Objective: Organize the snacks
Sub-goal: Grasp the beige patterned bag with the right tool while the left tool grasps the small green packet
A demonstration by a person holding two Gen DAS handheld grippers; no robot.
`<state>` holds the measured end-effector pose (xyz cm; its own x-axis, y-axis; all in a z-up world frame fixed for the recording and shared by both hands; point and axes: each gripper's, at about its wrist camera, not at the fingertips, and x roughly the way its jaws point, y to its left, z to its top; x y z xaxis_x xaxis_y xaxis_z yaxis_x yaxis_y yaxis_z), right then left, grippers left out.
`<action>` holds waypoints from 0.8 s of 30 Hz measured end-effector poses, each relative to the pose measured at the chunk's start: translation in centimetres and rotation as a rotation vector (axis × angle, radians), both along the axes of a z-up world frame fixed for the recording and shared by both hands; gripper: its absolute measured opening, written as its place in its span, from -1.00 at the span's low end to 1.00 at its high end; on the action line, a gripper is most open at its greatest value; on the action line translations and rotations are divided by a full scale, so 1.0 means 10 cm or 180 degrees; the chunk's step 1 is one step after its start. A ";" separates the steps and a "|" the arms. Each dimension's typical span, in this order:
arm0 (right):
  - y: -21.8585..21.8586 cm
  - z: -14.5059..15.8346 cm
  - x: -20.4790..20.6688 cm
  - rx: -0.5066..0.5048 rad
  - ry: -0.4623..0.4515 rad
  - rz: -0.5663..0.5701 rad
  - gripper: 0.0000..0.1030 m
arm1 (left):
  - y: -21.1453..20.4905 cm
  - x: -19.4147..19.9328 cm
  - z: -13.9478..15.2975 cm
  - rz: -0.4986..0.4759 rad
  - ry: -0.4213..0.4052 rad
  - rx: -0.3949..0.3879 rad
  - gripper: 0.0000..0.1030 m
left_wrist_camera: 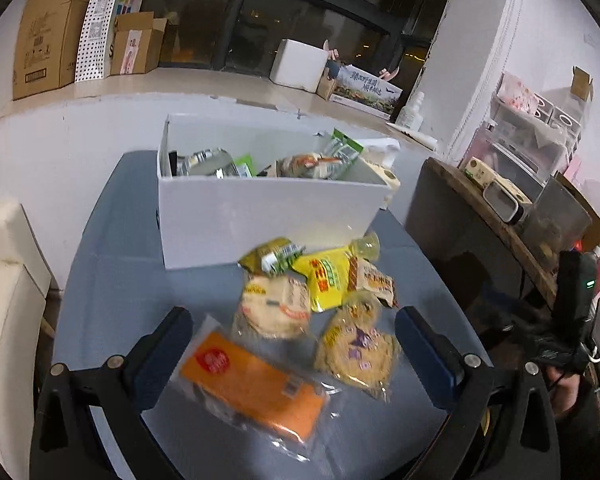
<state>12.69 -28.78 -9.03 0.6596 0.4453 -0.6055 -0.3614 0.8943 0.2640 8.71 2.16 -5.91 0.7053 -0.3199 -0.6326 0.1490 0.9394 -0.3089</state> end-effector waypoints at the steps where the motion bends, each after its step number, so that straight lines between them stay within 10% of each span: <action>1: 0.00 -0.05 0.01 -0.0012 0.0042 0.0000 1.00 | -0.01 -0.02 -0.01 -0.0008 0.0012 -0.0018 1.00; 11: 0.38 -0.54 0.89 -0.0934 0.0195 0.0531 1.00 | -0.08 -0.10 -0.13 -0.0060 0.0112 -0.0006 1.00; 24: 0.52 -0.79 1.36 -0.0766 0.0631 0.0727 0.63 | -0.13 -0.03 -0.23 -0.0065 0.0224 0.0036 1.00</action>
